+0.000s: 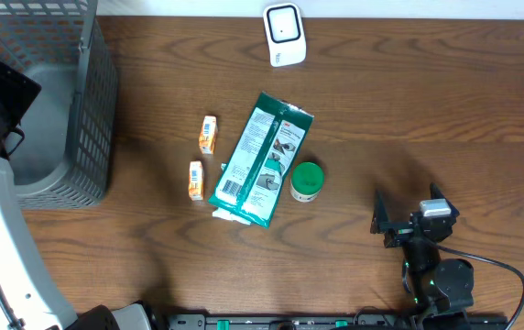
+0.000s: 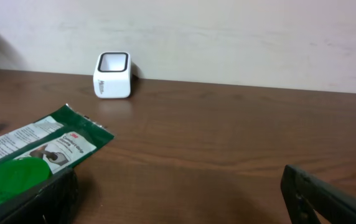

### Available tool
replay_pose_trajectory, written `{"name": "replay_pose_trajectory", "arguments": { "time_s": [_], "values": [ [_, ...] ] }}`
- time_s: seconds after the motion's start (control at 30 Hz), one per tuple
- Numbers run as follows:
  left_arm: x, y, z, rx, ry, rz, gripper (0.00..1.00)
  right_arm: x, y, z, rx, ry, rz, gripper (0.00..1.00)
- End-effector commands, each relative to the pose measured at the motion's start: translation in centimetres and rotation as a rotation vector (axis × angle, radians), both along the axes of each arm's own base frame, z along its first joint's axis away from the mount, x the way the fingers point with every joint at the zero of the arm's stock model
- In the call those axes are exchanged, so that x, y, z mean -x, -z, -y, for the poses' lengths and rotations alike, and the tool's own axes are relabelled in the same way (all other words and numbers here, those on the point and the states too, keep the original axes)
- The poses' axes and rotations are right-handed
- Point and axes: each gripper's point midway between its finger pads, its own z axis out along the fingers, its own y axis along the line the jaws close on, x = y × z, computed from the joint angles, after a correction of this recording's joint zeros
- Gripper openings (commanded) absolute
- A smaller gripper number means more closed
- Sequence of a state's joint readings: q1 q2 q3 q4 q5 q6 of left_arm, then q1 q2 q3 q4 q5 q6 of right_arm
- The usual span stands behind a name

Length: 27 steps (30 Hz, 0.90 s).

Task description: Scan the item barcode

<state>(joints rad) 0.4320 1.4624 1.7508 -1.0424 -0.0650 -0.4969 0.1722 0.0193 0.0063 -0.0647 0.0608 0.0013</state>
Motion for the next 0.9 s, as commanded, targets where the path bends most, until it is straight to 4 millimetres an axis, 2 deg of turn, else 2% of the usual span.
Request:
{"name": "replay_pose_trajectory", "arguments": {
  "time_s": [0.0, 0.3, 0.47, 0.6, 0.87],
  "values": [
    [0.0, -0.1, -0.1, -0.003, 0.003, 0.000, 0.88, 0.0, 0.1, 0.3, -0.015, 0.015, -0.005, 0.99],
    [0.0, -0.1, -0.1, -0.003, 0.003, 0.000, 0.88, 0.3, -0.1, -1.8, -0.062, -0.103, -0.004, 0.99],
    [0.0, -0.1, -0.1, -0.003, 0.003, 0.000, 0.88, 0.6, -0.6, -2.0, -0.090, -0.115, -0.021, 0.99],
    [0.0, -0.1, -0.1, -0.003, 0.003, 0.000, 0.88, 1.7, -3.3, -1.4, -0.119, -0.086, -0.061, 0.99],
    [0.0, -0.1, -0.1, -0.003, 0.003, 0.000, 0.88, 3.6, -12.1, 0.1, -0.130, -0.014, -0.109, 0.99]
  ]
}}
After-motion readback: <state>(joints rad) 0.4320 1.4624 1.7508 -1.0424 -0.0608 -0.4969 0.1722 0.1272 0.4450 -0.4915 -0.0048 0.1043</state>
